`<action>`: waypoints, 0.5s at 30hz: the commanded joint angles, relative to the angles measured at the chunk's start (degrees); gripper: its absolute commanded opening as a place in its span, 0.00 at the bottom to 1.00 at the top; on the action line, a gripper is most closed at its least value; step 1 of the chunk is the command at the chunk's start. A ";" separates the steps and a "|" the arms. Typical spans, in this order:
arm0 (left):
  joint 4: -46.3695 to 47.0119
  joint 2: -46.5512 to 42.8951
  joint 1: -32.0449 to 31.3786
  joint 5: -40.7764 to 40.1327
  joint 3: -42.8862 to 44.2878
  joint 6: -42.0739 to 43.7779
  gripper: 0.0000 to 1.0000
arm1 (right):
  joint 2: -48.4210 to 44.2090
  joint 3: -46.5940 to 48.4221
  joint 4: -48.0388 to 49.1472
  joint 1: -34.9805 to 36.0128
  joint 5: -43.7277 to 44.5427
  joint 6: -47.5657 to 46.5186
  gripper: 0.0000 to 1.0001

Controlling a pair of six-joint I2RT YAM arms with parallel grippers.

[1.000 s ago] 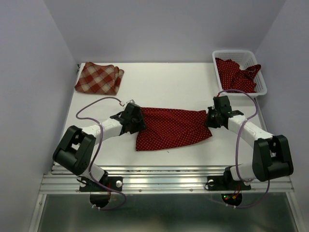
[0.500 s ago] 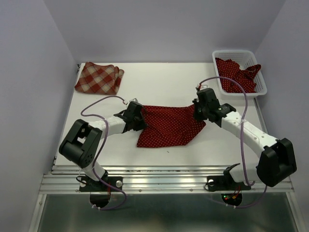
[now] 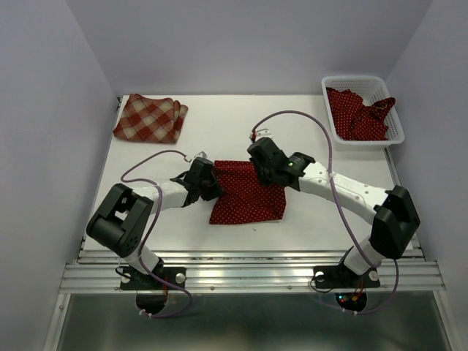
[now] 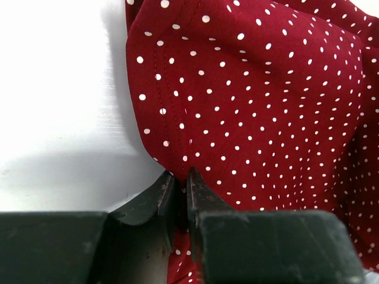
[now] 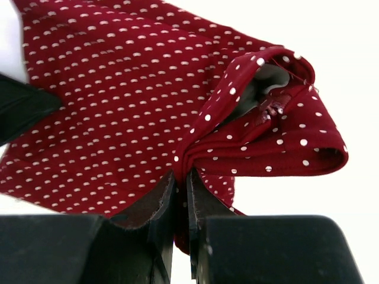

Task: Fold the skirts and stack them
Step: Fold the skirt

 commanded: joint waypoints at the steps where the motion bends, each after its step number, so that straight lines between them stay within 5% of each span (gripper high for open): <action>1: -2.92 -0.85 -0.51 0.97 -2.68 -0.68 0.19 | 3.13 6.73 -1.57 3.35 3.22 2.85 0.01; 15: -1.07 -1.82 -0.59 2.03 -4.79 -2.17 0.19 | 12.97 14.55 -2.98 8.44 -2.92 7.33 0.01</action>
